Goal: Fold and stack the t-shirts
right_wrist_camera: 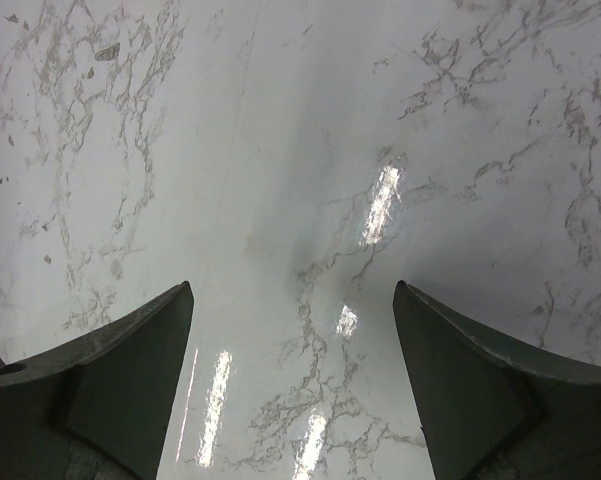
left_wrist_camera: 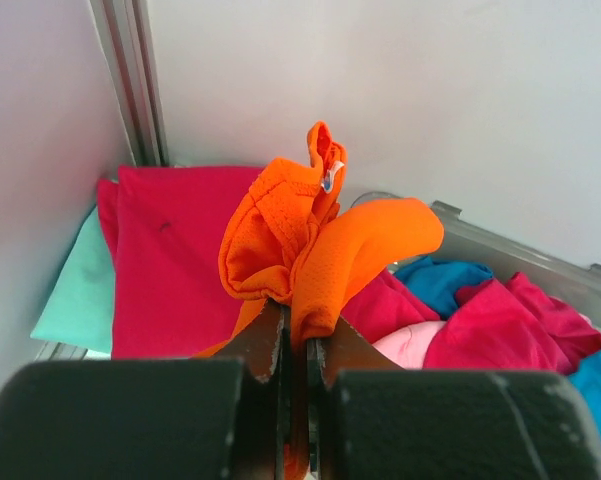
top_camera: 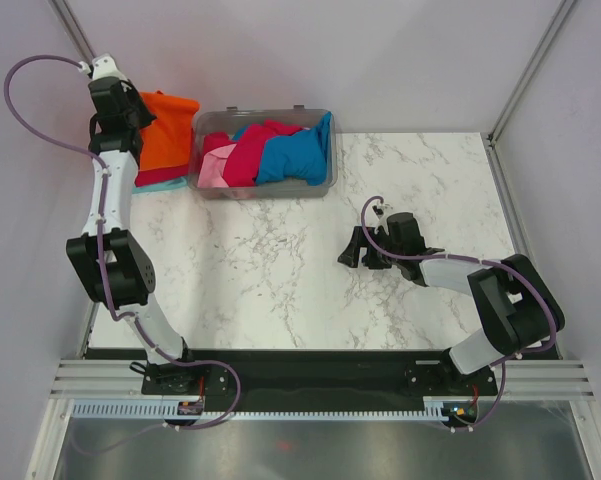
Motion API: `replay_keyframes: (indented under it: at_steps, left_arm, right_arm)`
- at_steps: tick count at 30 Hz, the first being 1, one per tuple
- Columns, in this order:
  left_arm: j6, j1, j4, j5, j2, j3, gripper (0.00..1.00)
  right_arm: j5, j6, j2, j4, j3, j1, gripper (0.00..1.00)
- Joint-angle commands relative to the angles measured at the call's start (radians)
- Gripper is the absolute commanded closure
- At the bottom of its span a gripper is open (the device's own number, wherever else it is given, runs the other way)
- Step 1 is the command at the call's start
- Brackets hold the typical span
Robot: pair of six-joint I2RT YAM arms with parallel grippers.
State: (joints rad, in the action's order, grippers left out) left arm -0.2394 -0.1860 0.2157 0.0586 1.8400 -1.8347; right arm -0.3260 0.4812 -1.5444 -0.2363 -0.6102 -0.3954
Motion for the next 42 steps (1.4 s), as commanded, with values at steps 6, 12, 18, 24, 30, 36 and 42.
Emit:
replay_keyframes:
  at_steps: [6, 12, 18, 24, 30, 36, 42]
  left_arm:
    - [-0.009, -0.013, -0.029, -0.083, 0.041, -0.021, 0.98]
    - [-0.015, -0.052, -0.042, -0.15, 0.177, -0.092, 0.98]
    - [0.113, -0.075, 0.019, -0.114, 0.4, -0.352, 0.98]
    - [0.11, -0.128, -0.004, -0.097, 0.571, -0.534, 0.85]
    - [0.153, -0.15, -0.16, -0.013, 0.685, -0.58, 0.75]
    - [0.17, -0.159, -0.239, 0.061, 0.709, -0.591, 0.29]
    - [0.078, -0.164, -0.19, 0.27, 0.576, -0.516, 0.0]
  right_arm:
    - [0.004, -0.021, -0.045, 0.092, 0.009, 0.001, 0.1]
    - [0.004, -0.021, -0.046, 0.094, 0.009, 0.001, 0.1]
    - [0.004, -0.023, -0.052, 0.095, 0.006, 0.001, 0.1]
    - [0.004, -0.023, -0.051, 0.097, 0.003, 0.003, 0.1]
    - [0.01, -0.024, -0.043, 0.097, 0.004, 0.004, 0.1]
    - [0.012, -0.02, -0.042, 0.095, 0.003, 0.013, 0.1]
    - [0.015, -0.018, -0.033, 0.091, 0.01, 0.012, 0.11]
